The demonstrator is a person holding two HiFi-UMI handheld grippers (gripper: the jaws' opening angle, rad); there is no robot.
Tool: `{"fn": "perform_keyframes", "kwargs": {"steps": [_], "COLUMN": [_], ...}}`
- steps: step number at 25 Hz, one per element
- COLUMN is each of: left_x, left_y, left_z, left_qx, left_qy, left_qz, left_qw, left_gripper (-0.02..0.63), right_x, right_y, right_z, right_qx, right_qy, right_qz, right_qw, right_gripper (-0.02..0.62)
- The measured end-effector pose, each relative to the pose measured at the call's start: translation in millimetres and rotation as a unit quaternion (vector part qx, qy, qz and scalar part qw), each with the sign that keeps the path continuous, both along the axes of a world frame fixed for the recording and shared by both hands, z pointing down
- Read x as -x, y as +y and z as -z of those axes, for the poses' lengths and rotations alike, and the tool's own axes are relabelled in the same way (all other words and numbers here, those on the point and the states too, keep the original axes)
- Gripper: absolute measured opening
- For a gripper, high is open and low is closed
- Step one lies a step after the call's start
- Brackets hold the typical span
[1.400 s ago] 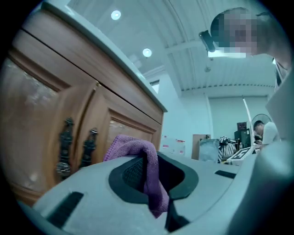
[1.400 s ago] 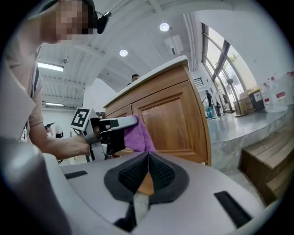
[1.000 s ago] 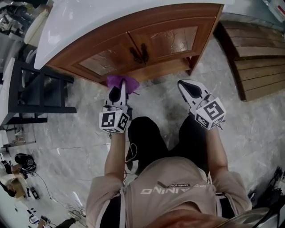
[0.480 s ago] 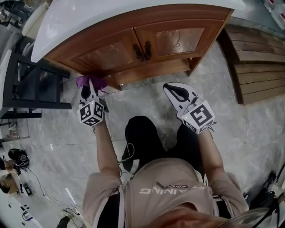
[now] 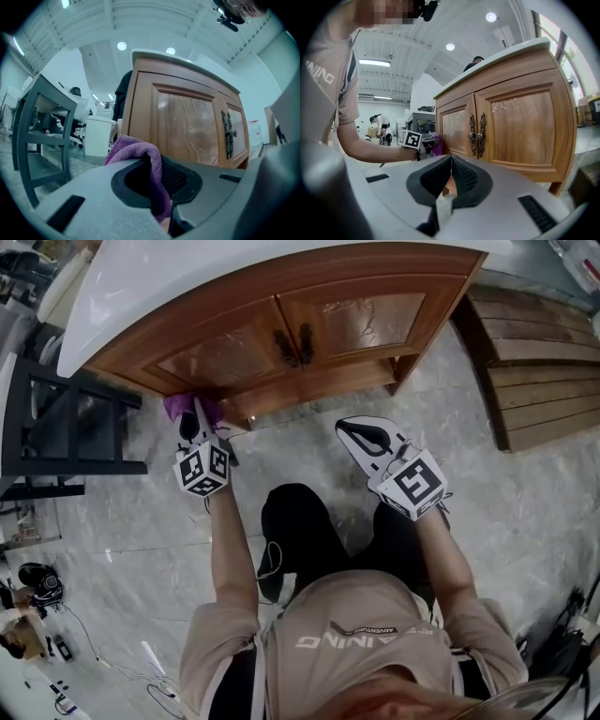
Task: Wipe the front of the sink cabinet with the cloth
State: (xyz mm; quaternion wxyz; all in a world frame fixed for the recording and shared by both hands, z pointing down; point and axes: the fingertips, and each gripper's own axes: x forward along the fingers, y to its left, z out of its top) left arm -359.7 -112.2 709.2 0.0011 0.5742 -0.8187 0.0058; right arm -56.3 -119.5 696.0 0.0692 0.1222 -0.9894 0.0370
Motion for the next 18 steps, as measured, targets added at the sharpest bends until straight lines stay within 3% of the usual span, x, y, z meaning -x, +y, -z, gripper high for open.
{"fn": "perform_keyframes", "kwargs": {"steps": [7,13,18], "left_x": [-66.0,-150.9,-171.9], "left_y": [-44.3,-84.8,-92.8], "left_z": [-1.8,-3.2,0.6], "left_qx": [0.002,0.022,0.016], "left_qy": [0.01,-0.019,-0.006], "left_qz": [-0.068,-0.17,-0.177], "left_qw": [0.9977,0.985,0.984], "left_gripper": [0.037,0.037,0.037], "right_x": [-11.4,-23.8,-32.3], "right_y": [-2.6,-7.3,-7.5], "right_z": [-4.8,-6.9,-10.8], "right_qx": [0.005,0.009,0.013], "right_qy": [0.004,0.002,0.002], "right_qz": [-0.01,-0.026,-0.035], "right_qw": [1.0,1.0,0.999], "right_gripper": [0.012,0.012,0.012]}}
